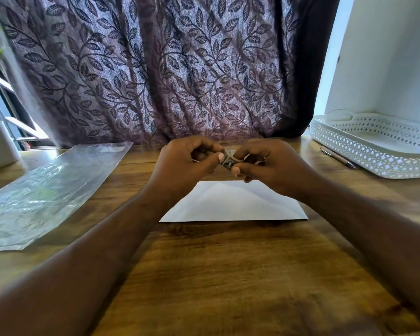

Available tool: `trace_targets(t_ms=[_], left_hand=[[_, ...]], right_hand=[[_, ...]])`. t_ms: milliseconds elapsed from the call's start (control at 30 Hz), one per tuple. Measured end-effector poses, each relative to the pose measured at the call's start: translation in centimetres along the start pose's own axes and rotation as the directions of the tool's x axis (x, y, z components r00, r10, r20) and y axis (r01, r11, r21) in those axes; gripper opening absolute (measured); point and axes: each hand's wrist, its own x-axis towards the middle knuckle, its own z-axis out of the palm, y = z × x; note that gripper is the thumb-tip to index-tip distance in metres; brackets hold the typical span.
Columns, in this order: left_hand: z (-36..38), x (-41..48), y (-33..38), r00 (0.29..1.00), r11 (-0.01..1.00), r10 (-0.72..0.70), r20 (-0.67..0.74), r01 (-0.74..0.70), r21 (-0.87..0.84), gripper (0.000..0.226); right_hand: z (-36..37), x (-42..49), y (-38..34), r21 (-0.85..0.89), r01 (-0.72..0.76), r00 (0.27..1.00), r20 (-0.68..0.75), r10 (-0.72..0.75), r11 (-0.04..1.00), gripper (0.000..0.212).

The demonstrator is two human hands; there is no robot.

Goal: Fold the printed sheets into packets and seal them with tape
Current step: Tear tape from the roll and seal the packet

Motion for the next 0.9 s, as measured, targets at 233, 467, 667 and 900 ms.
trace_targets(t_ms=[233, 467, 667, 900], left_hand=[[0.1, -0.2, 0.1, 0.997, 0.995, 0.038, 0.060, -0.032, -0.094, 0.044], [0.4, -0.3, 0.7, 0.995, 0.993, 0.092, 0.029, -0.090, -0.074, 0.039], [0.4, -0.5, 1.0, 0.995, 0.992, 0.098, 0.032, -0.095, -0.087, 0.038], [0.3, -0.6, 1.4, 0.980, 0.980, 0.199, -0.008, -0.199, 0.002, 0.028]], right_hand=[[0.0, 0.1, 0.6, 0.028, -0.034, 0.998, -0.052, 0.035, 0.999, 0.024], [0.0, 0.0, -0.3, 0.058, -0.025, 0.999, -0.024, 0.027, 0.998, 0.030], [0.2, 0.0, -0.1, 0.098, 0.004, 1.000, -0.005, -0.003, 0.995, 0.026], [-0.1, -0.2, -0.5, 0.157, 0.121, 0.992, 0.003, -0.123, 0.980, 0.014]])
